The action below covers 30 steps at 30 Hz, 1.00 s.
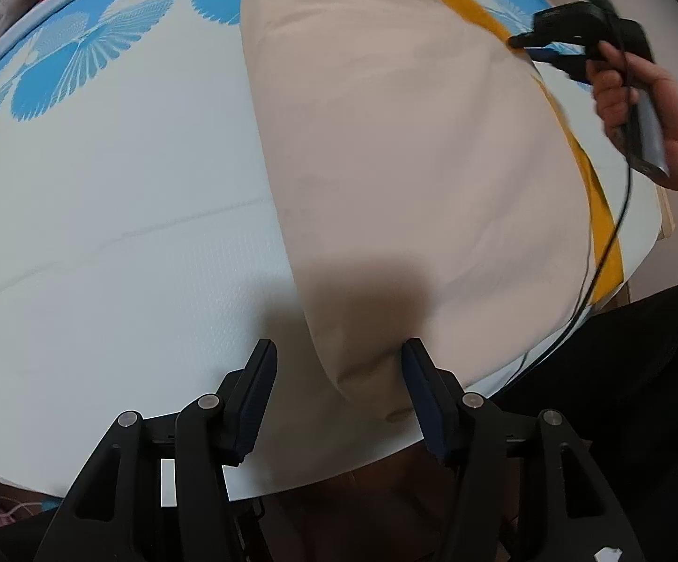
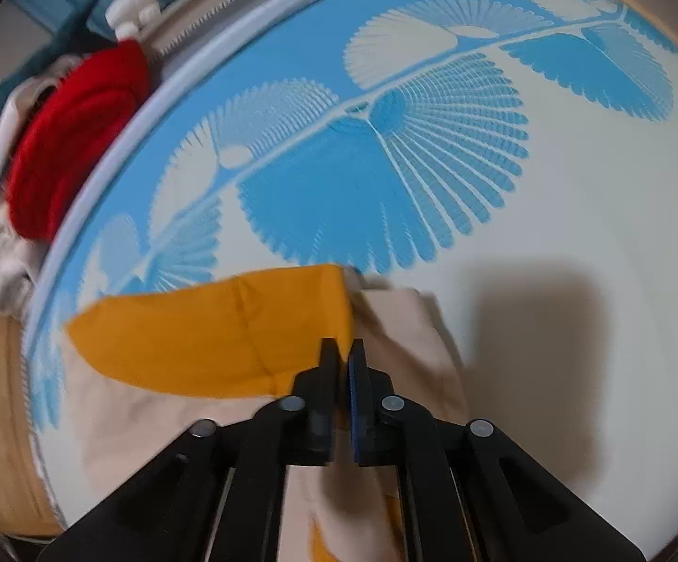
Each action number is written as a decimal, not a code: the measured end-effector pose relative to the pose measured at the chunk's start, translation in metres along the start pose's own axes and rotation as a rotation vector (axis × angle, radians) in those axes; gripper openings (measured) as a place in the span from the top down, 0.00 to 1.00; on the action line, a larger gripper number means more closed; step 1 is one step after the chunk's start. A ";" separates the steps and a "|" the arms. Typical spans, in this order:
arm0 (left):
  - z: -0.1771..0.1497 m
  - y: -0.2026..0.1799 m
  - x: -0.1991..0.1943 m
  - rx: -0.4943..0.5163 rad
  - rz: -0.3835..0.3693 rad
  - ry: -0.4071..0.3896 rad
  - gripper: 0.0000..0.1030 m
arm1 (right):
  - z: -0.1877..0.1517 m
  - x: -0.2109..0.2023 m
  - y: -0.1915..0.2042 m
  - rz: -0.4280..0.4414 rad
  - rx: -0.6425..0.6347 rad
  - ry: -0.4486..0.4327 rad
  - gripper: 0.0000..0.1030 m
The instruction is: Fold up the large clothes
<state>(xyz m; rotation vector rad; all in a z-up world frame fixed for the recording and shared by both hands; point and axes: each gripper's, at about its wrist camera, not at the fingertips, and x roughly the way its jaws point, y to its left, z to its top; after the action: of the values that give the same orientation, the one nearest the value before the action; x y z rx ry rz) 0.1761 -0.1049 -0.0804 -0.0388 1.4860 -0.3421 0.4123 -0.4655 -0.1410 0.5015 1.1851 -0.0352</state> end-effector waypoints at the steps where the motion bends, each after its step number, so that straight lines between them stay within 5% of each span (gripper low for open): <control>1: 0.000 0.003 -0.003 -0.016 -0.023 -0.001 0.54 | -0.001 -0.009 0.003 -0.047 -0.032 -0.029 0.74; 3: 0.001 0.008 -0.010 -0.036 -0.050 -0.022 0.54 | -0.005 -0.029 0.005 -0.073 -0.076 -0.081 0.61; 6: 0.004 0.013 -0.027 -0.055 -0.085 -0.088 0.54 | -0.018 -0.059 0.010 0.067 -0.178 -0.106 0.60; 10: 0.007 0.013 -0.023 -0.065 -0.099 -0.080 0.54 | -0.068 -0.068 0.027 0.221 -0.457 0.041 0.56; 12: 0.002 0.011 -0.012 -0.051 -0.062 -0.038 0.55 | -0.106 -0.050 0.027 0.178 -0.600 0.186 0.56; 15: 0.000 0.006 0.003 -0.041 -0.020 0.011 0.55 | -0.150 -0.015 0.009 -0.005 -0.731 0.366 0.52; 25: 0.036 0.020 -0.030 -0.162 -0.132 -0.115 0.46 | -0.110 -0.027 -0.028 0.106 -0.458 0.276 0.30; 30: 0.072 0.055 -0.016 -0.340 -0.213 -0.099 0.39 | -0.091 0.004 -0.036 0.127 -0.331 0.316 0.29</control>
<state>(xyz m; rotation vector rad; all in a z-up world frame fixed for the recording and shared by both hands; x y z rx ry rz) 0.2571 -0.0613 -0.0709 -0.4820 1.4301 -0.2514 0.3242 -0.4614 -0.1827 0.2941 1.4317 0.3556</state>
